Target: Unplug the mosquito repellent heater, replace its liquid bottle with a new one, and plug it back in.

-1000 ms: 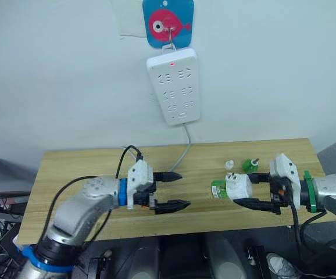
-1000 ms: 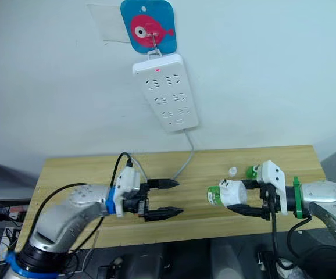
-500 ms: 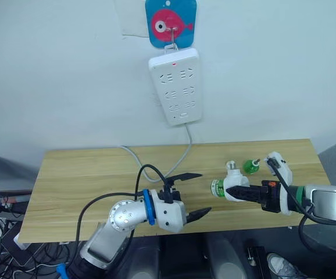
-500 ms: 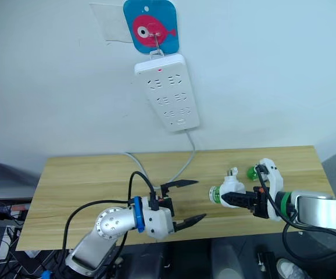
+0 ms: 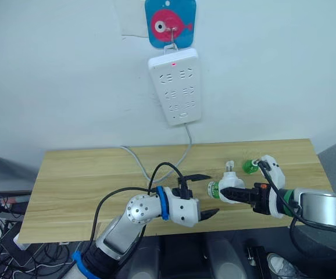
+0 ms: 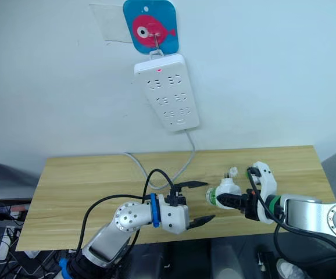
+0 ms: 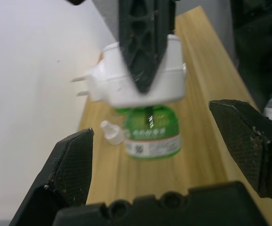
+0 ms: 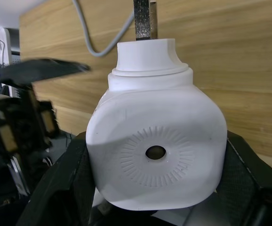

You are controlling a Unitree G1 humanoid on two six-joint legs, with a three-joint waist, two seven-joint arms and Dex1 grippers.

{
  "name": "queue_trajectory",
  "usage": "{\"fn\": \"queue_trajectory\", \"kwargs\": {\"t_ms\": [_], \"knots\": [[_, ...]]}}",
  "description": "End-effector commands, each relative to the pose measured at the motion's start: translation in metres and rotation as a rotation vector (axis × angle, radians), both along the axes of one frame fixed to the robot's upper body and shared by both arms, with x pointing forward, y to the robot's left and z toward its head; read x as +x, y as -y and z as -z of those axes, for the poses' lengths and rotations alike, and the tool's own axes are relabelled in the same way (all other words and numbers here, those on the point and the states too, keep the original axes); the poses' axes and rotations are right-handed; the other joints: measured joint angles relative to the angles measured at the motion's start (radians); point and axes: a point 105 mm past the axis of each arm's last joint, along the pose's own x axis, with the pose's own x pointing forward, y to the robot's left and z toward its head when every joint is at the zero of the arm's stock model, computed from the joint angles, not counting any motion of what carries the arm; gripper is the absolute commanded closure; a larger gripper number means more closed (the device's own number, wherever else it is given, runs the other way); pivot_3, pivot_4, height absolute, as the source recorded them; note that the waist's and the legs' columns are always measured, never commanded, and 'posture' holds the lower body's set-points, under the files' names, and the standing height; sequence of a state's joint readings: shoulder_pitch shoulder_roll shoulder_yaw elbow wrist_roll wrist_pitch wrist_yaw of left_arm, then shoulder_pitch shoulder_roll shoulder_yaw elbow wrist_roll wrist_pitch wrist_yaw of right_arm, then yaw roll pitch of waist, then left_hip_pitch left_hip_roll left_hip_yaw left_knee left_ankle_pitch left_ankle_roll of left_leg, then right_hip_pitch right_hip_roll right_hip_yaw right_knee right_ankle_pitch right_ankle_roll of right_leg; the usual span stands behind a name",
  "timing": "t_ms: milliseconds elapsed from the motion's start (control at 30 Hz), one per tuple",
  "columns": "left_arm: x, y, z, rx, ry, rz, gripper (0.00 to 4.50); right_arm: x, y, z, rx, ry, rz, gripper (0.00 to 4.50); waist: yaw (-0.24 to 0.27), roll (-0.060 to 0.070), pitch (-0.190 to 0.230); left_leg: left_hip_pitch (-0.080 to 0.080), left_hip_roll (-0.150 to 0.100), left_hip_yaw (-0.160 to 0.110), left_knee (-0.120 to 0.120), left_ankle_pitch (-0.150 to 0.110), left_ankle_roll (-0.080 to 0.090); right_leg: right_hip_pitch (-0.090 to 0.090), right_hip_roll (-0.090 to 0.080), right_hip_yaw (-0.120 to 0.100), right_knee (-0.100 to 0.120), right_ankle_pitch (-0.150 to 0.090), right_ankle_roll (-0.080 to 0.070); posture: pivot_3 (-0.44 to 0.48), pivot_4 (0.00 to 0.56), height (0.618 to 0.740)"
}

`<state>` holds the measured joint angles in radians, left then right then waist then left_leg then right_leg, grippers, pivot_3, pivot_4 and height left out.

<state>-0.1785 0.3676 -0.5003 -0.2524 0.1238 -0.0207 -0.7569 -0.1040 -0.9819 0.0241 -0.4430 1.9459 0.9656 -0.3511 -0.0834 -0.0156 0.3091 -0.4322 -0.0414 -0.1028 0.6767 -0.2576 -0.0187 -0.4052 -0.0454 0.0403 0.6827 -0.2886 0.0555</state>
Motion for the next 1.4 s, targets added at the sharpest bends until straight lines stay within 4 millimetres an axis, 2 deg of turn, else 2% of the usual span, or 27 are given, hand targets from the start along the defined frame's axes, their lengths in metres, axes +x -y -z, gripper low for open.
{"fn": "queue_trajectory", "kwargs": {"t_ms": [33, 600, 733, 900, 1033, 1167, 1400], "knots": [[-0.002, 0.005, -0.002, -0.008, 0.003, 0.014, 0.00, -0.004, -0.011, -0.011, 0.033, 0.035, -0.041, 1.52, 0.000, 0.000, 0.000, 0.000, 0.000, 0.000, 0.000, 0.000, 0.000, 0.000, 0.000, 0.000, 0.000, 0.000, 0.000, -0.141, 0.289, 0.740], [0.005, 0.007, 0.000, 0.003, -0.001, -0.015, 0.00, -0.004, -0.018, -0.013, 0.057, 0.042, -0.068, 1.52, 0.000, 0.000, 0.000, 0.000, 0.000, 0.000, 0.000, 0.000, 0.000, 0.000, 0.000, 0.000, 0.000, 0.000, 0.000, -0.138, 0.294, 0.740], [0.009, 0.005, -0.001, -0.004, -0.007, -0.046, 0.86, -0.004, -0.020, -0.014, 0.066, 0.045, -0.072, 1.52, 0.000, 0.000, 0.000, 0.000, 0.000, 0.000, 0.000, 0.000, 0.000, 0.000, 0.000, 0.000, 0.000, 0.000, 0.000, -0.140, 0.299, 0.740], [0.008, 0.003, 0.003, 0.020, -0.022, -0.036, 2.49, -0.005, -0.023, -0.014, 0.065, 0.045, -0.086, 1.52, 0.000, 0.000, 0.000, 0.000, 0.000, 0.000, 0.000, 0.000, 0.000, 0.000, 0.000, 0.000, 0.000, 0.000, 0.000, -0.138, 0.299, 0.740], [0.009, 0.003, 0.003, 0.025, -0.013, -0.037, 3.34, -0.004, -0.026, -0.014, 0.082, 0.050, -0.079, 1.52, 0.000, 0.000, 0.000, 0.000, 0.000, 0.000, 0.000, 0.000, 0.000, 0.000, 0.000, 0.000, 0.000, 0.000, 0.000, -0.137, 0.298, 0.740], [0.009, 0.002, 0.005, 0.038, -0.008, -0.030, 4.47, -0.004, -0.025, -0.014, 0.083, 0.047, -0.073, 1.52, 0.000, 0.000, 0.000, 0.000, 0.000, 0.000, 0.000, 0.000, 0.000, 0.000, 0.000, 0.000, 0.000, 0.000, 0.000, -0.141, 0.298, 0.740], [0.011, 0.001, 0.004, 0.030, -0.004, -0.031, 4.47, -0.004, -0.023, -0.012, 0.074, 0.041, -0.066, 1.52, 0.000, 0.000, 0.000, 0.000, 0.000, 0.000, 0.000, 0.000, 0.000, 0.000, 0.000, 0.000, 0.000, 0.000, 0.000, -0.144, 0.297, 0.740]]}}
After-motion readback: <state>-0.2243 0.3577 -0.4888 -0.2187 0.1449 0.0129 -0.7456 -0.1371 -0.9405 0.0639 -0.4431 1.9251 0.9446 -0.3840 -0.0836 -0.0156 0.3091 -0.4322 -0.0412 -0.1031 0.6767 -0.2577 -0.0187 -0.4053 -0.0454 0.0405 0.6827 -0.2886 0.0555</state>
